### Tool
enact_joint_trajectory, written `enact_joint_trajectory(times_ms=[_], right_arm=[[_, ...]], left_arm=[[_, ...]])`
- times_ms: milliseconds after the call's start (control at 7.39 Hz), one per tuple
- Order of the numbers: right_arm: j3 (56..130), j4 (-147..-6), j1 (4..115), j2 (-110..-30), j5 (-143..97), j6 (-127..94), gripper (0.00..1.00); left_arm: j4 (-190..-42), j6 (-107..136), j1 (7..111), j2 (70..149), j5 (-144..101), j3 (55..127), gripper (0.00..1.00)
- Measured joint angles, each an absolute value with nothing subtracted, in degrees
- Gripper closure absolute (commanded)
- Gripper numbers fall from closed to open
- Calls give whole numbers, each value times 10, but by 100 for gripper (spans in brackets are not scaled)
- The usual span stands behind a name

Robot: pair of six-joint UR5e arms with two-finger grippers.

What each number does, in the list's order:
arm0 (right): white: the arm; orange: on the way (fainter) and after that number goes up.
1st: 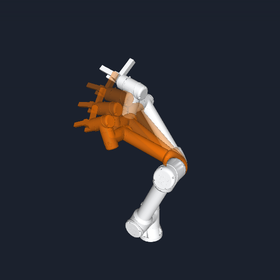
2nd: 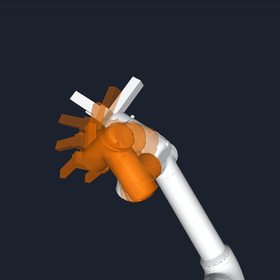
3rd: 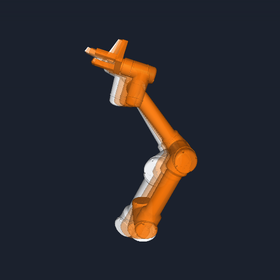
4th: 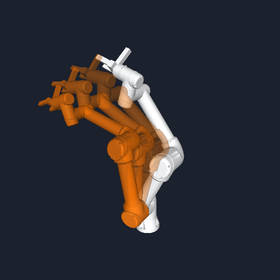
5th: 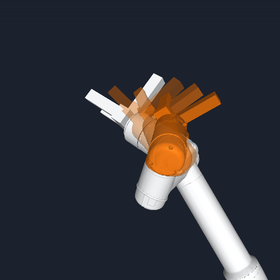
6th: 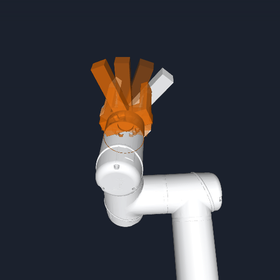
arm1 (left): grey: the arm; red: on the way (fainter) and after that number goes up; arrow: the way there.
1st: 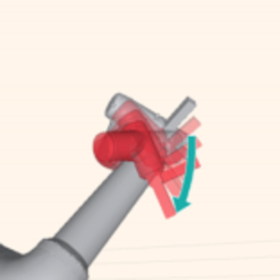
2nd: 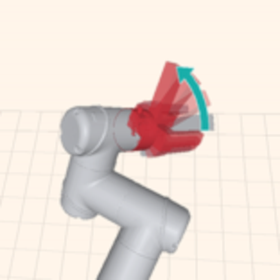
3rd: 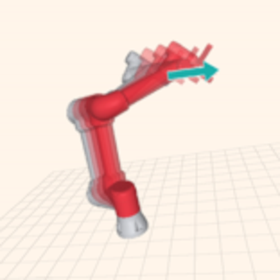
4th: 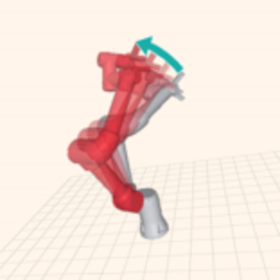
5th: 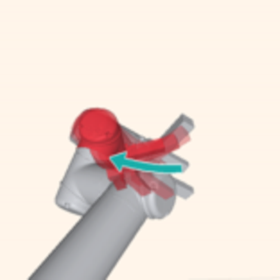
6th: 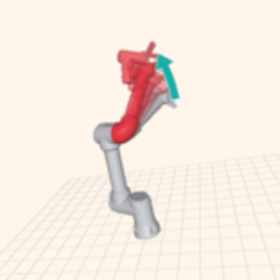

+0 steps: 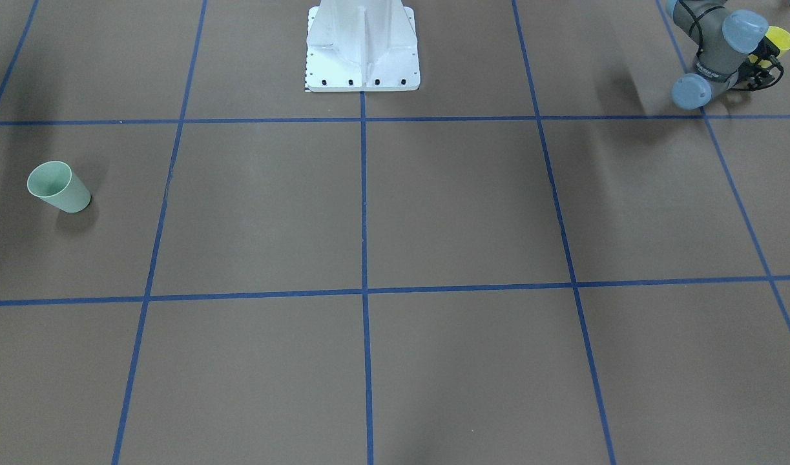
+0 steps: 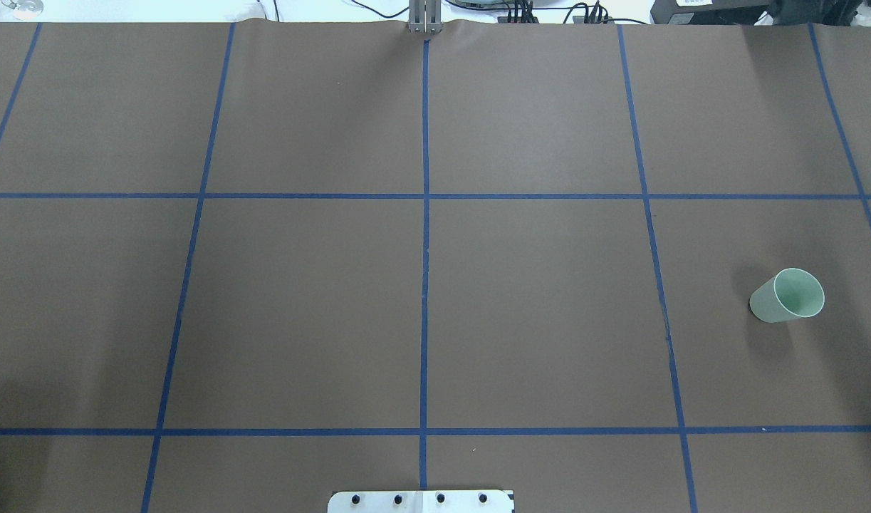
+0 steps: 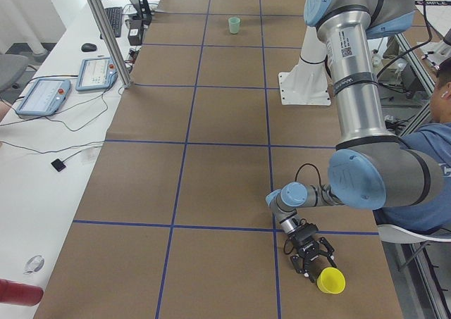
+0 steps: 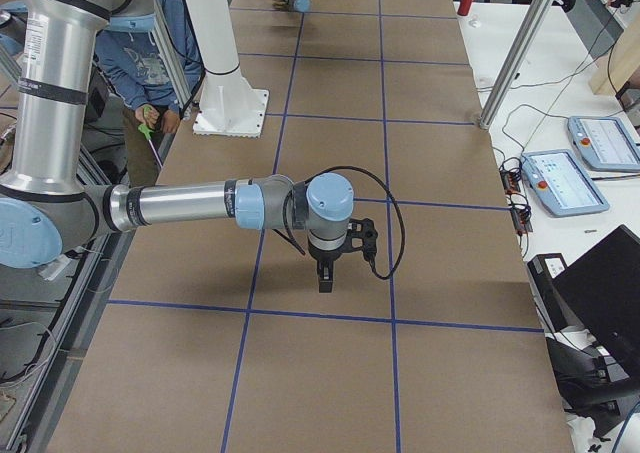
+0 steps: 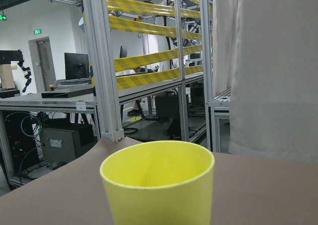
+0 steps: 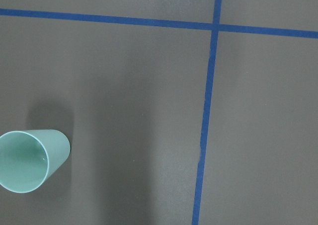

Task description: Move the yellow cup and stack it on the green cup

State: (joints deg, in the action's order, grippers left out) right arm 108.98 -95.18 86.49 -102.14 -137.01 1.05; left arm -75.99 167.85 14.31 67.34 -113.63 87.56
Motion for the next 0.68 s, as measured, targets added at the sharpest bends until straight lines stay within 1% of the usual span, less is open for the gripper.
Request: enact_joint_trajectory(times_ms=[677], right_arm=[[1093, -953, 865, -1023, -1371, 11, 1]], left_arm=[[-772, 1703, 117, 673, -1147, 852, 0]])
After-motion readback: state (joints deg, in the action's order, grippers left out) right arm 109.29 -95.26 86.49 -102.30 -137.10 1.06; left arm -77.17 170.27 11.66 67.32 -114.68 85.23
